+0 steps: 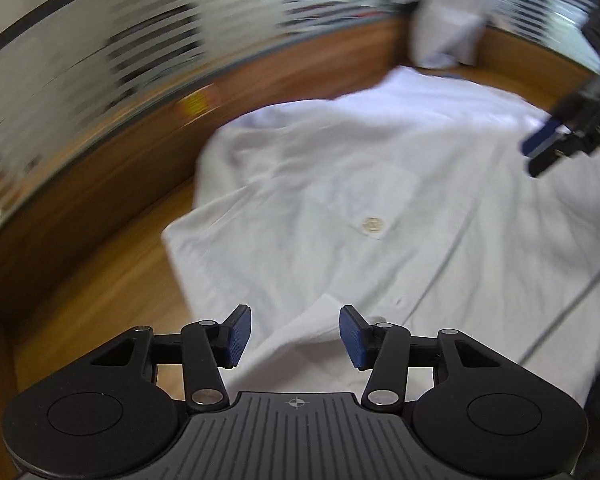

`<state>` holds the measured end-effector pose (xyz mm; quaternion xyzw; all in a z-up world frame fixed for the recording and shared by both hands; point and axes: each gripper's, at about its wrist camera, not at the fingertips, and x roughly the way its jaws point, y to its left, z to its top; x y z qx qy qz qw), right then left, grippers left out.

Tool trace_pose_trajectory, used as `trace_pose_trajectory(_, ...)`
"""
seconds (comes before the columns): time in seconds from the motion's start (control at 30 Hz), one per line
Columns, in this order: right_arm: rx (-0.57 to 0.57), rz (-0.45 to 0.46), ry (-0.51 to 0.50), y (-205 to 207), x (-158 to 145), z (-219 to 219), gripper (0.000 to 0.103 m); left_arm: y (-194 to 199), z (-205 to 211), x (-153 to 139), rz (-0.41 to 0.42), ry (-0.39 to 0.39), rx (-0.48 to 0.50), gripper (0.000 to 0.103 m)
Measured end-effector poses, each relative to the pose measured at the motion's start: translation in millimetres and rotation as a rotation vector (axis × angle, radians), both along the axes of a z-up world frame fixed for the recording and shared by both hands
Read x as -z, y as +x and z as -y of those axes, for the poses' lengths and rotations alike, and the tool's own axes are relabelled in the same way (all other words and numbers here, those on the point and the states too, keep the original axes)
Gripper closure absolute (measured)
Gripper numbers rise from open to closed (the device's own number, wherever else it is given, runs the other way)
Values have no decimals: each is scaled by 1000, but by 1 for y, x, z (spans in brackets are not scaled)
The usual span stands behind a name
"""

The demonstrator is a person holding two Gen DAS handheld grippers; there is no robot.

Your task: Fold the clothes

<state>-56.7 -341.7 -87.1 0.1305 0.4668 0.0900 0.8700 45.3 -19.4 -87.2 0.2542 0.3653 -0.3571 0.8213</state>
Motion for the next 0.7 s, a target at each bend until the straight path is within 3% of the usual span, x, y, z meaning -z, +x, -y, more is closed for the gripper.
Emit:
trace_pose_trajectory(0.13, -91, 26, -35, 0, 1, 30, 35, -32, -7, 1, -18, -30, -248, 48)
trace_pose_trajectory(0.23, -138, 25, -43, -5, 2, 40, 35, -65, -9, 4, -33, -46, -378, 45)
trace_pose_trajectory(0.5, -162, 26, -35, -23, 4, 43, 35, -129, -13, 13, -37, -38, -458, 43)
trace_pose_trajectory(0.7, -109, 56, -14, -23, -13, 62, 35, -128, -7, 9, -15, -71, -519, 43)
